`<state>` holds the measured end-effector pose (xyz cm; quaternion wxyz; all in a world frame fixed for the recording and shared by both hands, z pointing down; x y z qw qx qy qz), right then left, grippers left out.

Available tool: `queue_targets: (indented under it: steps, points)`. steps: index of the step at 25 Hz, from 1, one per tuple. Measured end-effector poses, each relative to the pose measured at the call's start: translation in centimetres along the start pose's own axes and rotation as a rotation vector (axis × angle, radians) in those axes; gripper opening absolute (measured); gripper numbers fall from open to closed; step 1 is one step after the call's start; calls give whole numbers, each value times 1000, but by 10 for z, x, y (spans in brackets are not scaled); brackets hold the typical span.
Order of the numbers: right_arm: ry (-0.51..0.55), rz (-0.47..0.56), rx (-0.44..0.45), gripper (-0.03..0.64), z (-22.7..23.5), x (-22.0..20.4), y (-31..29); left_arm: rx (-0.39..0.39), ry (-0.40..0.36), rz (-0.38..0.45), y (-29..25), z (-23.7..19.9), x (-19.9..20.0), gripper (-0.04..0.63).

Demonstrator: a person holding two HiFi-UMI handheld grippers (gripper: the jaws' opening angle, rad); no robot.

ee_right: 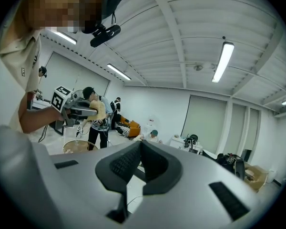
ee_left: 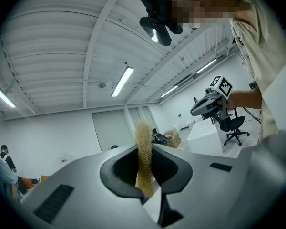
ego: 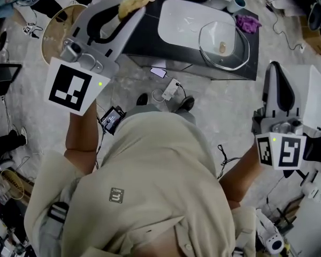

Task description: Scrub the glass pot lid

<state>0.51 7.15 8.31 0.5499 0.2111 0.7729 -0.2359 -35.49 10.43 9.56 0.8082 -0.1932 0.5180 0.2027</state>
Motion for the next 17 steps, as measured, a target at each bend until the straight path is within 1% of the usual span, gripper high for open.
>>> queue_targets:
  steps: [3, 7, 12, 17]
  points:
    - [8, 4, -2, 23, -4, 6, 3, -10, 8, 12, 2, 3, 2, 46]
    - [12, 7, -11, 23, -3, 10, 12, -35, 0, 21, 1, 11, 6, 46]
    - [4, 1, -31, 23, -1, 7, 22, -72, -14, 36, -6, 21, 10, 46]
    - [-8, -8, -34, 23, 2, 0, 24, -100, -16, 28, -14, 27, 10, 46]
Point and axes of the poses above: the fingertips, and each gripper's own axes: y backward along the fingers, z to its right, x out of its top, the point moved 9 cm from there along y, backward along the fingers, and after that the axes turned 4 degrees about -x, right-handed, at the moved point
